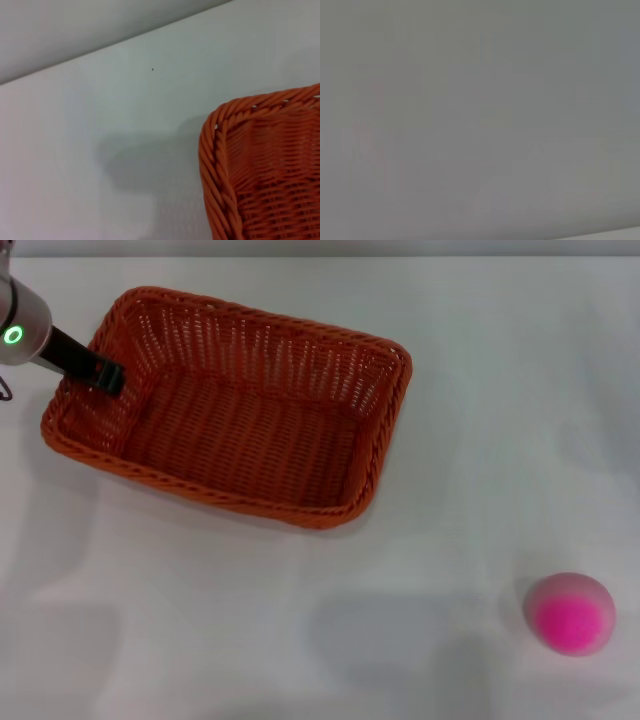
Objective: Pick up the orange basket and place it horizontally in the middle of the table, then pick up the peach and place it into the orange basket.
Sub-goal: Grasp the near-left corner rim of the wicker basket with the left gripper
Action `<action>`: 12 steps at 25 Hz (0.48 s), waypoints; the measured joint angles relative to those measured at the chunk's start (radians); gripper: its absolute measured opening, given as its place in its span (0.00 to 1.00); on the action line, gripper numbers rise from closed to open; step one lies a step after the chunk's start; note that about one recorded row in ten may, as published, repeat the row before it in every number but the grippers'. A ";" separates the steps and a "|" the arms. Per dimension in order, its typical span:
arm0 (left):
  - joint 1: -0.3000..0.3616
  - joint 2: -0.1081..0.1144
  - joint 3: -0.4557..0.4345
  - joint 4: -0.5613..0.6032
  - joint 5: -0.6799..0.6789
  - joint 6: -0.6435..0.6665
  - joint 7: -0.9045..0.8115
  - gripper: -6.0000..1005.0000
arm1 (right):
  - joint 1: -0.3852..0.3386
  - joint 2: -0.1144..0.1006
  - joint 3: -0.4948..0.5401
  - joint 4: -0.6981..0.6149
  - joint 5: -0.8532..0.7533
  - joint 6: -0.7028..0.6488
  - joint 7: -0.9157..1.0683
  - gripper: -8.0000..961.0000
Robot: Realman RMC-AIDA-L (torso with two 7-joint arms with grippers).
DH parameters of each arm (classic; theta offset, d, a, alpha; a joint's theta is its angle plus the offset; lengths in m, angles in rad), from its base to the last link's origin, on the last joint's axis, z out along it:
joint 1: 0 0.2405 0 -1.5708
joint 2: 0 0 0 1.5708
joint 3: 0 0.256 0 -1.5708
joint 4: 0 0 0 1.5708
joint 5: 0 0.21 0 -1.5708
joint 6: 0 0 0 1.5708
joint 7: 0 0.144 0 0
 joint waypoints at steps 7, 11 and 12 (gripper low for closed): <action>0.008 -0.004 0.001 -0.037 -0.010 -0.041 -0.036 0.19 | 0.000 0.000 -0.001 -0.001 0.000 0.004 0.001 0.85; 0.007 -0.004 0.001 -0.050 -0.056 -0.072 -0.070 0.19 | 0.000 0.000 -0.001 -0.001 0.000 0.004 0.001 0.85; 0.005 -0.004 0.001 -0.050 -0.069 -0.076 -0.084 0.19 | 0.000 0.000 -0.001 -0.001 0.000 0.004 0.001 0.85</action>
